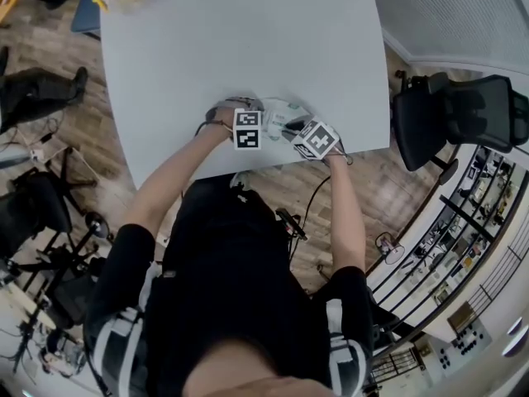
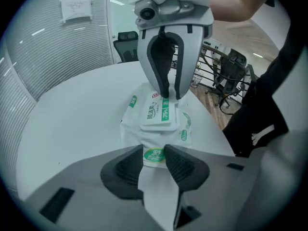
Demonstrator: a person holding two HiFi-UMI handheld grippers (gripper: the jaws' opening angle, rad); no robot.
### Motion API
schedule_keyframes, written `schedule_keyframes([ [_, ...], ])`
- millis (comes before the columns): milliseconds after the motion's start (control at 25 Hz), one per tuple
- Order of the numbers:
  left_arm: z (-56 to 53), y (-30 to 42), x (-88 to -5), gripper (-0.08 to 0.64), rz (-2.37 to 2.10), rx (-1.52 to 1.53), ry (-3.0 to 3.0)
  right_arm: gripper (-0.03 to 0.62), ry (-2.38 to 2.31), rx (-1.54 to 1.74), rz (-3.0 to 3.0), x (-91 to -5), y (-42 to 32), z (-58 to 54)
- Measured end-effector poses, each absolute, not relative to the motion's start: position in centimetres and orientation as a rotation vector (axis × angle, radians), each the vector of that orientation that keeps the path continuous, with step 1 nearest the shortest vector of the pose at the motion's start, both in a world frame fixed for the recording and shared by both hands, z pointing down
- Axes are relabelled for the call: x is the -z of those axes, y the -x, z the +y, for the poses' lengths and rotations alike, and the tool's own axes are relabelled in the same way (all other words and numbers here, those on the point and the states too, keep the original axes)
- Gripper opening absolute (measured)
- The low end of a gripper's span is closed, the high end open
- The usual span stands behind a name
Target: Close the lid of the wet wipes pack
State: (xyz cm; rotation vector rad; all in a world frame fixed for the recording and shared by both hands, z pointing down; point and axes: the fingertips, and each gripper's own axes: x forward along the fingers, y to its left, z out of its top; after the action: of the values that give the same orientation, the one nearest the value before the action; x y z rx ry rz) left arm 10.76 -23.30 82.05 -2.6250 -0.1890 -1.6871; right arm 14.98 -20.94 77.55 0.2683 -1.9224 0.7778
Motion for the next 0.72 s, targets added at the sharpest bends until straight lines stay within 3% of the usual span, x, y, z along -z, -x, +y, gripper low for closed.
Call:
schedule_keyframes([
  [720, -23.6, -10.9, -82.1, 0.158, -0.18, 1.68, 2.637, 0.067, -0.442, -0.621, -1.817, -80.5, -14.9, -20.5],
])
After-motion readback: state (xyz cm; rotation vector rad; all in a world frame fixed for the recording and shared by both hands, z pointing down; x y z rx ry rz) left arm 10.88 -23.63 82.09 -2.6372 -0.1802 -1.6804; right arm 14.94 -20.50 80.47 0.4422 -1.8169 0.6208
